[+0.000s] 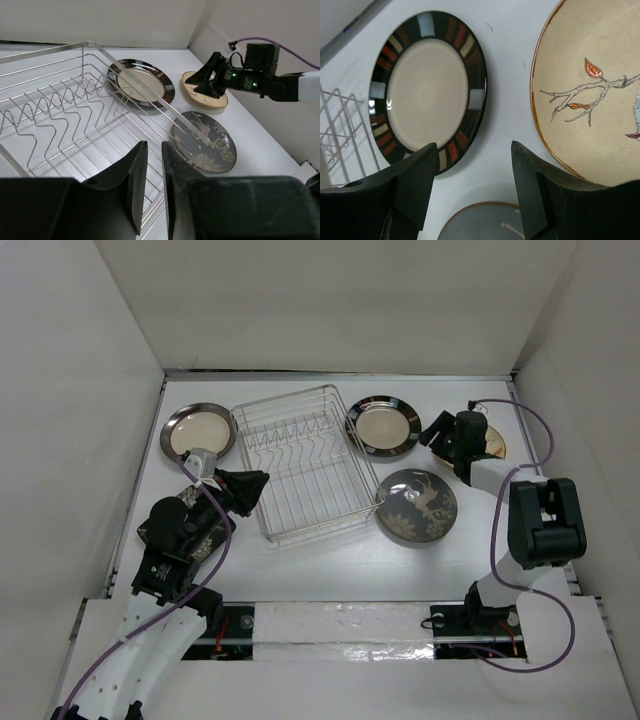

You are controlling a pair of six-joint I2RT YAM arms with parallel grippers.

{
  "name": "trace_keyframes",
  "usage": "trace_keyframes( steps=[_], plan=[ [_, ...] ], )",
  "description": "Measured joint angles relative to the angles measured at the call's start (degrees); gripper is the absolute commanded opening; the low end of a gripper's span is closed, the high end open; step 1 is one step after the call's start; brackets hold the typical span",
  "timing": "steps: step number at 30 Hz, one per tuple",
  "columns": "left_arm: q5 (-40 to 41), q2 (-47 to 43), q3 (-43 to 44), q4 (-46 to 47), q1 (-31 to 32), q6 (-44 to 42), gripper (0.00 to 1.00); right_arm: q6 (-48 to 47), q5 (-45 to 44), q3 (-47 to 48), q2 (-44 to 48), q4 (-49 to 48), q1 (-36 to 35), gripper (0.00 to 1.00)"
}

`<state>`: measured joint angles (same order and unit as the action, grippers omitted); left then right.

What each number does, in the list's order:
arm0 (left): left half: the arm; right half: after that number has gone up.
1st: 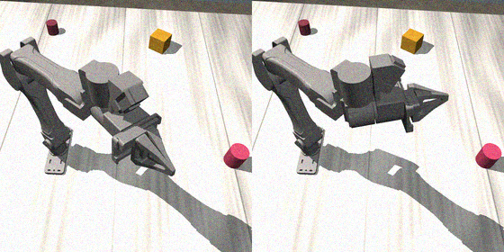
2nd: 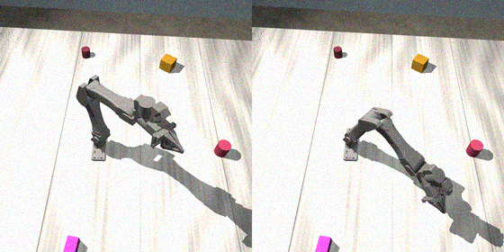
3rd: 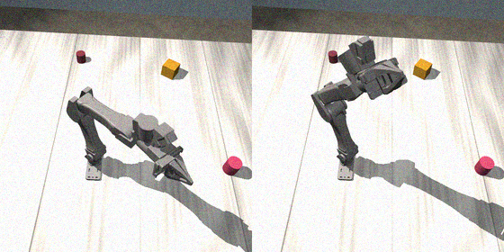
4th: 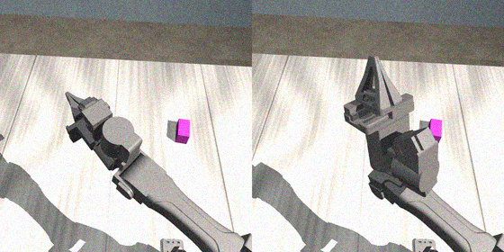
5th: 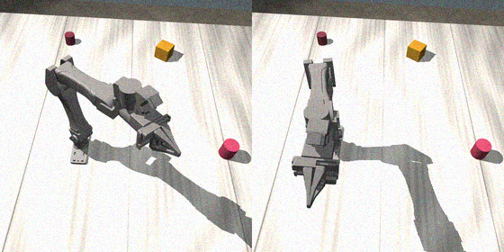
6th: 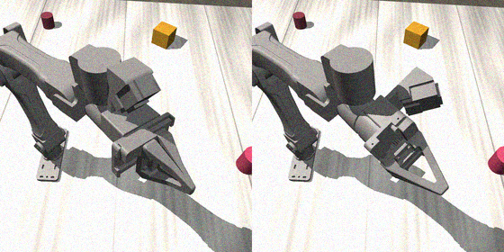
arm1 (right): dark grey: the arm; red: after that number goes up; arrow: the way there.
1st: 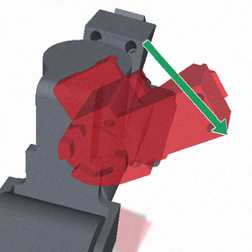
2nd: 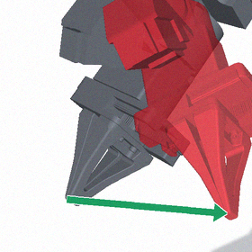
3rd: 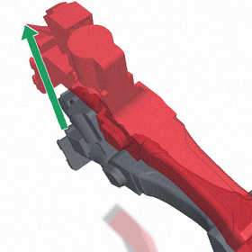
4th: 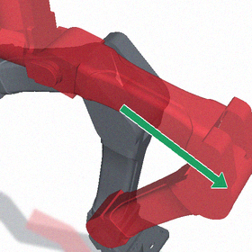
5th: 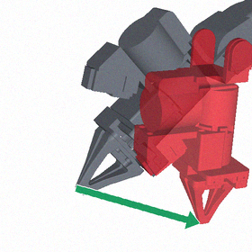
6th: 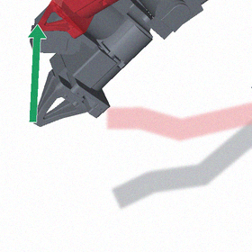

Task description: Load the plates into the dish rack

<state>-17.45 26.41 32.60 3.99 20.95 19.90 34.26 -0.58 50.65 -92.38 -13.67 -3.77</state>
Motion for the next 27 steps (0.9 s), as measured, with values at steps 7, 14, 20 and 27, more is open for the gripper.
trace_keyframes(
  steps=[7, 14, 20, 27],
  plan=[
    [2.0, 0.0, 0.0, -0.9, 0.0, -0.4, 0.13, 3.5, 2.1, 4.9, -11.0, -0.9, 0.0, 0.62],
    [3.1, 0.3, 0.0, -1.2, 0.0, -0.6, 0.13, 7.8, 5.1, 11.5, -19.1, -2.8, 0.0, 0.56],
    [3.9, 0.5, 0.0, -1.7, 0.0, -0.7, 0.13, 13.2, 9.7, 13.0, -23.5, -7.5, 0.0, 0.47],
    [4.8, 0.7, 0.0, -1.7, 0.0, -0.9, 0.13, 21.3, 15.0, 13.9, -27.2, -13.0, 0.7, 0.0]
  ],
)
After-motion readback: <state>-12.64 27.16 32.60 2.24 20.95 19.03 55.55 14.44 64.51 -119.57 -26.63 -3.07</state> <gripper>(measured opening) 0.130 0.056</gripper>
